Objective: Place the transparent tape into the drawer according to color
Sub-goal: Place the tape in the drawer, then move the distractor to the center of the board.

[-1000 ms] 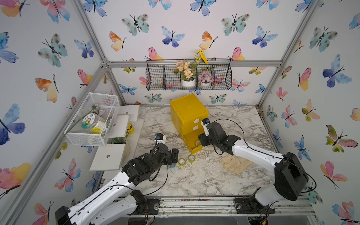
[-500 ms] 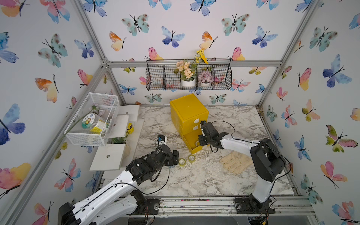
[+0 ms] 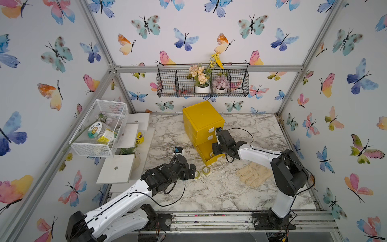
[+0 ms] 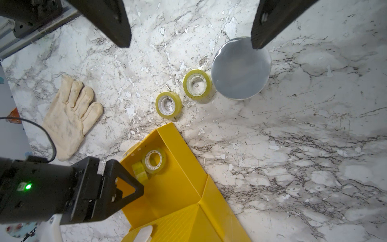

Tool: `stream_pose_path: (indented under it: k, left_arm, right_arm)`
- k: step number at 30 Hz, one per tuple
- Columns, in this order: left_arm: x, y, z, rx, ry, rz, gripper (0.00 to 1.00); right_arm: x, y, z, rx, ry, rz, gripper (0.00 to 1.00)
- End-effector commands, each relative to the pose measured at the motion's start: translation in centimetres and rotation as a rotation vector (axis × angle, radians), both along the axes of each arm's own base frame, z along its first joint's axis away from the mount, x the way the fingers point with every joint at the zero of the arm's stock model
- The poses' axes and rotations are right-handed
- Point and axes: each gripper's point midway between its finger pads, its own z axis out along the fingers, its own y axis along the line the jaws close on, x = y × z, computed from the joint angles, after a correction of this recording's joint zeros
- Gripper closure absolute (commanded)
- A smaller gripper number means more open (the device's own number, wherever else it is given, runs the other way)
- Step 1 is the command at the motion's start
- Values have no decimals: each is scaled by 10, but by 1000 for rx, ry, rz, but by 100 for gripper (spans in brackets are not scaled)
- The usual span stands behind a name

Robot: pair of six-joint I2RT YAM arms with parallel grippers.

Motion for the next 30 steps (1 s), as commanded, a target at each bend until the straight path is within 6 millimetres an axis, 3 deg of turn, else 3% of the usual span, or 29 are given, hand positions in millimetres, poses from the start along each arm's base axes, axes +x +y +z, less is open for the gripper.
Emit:
stream_pose_path:
  k: [1, 5, 9, 13, 30]
  left_arm:
    - [-9, -18, 16, -60, -1, -71, 7]
    - [-28, -40, 12, -64, 11, -128, 8]
    - [-48, -62, -23, -40, 85, -193, 10]
    - [-46, -62, -51, -11, 118, -171, 13]
    - [21, 26, -85, 31, 115, 170, 16]
  right_arm:
    - [-7, -5, 23, 55, -20, -13, 36]
    - [-20, -12, 22, 78, -16, -14, 35]
    - [-31, -22, 16, 77, -4, -24, 35]
    - [-38, -29, 14, 70, -3, -34, 35]
    - [-40, -41, 19, 53, -28, -66, 35]
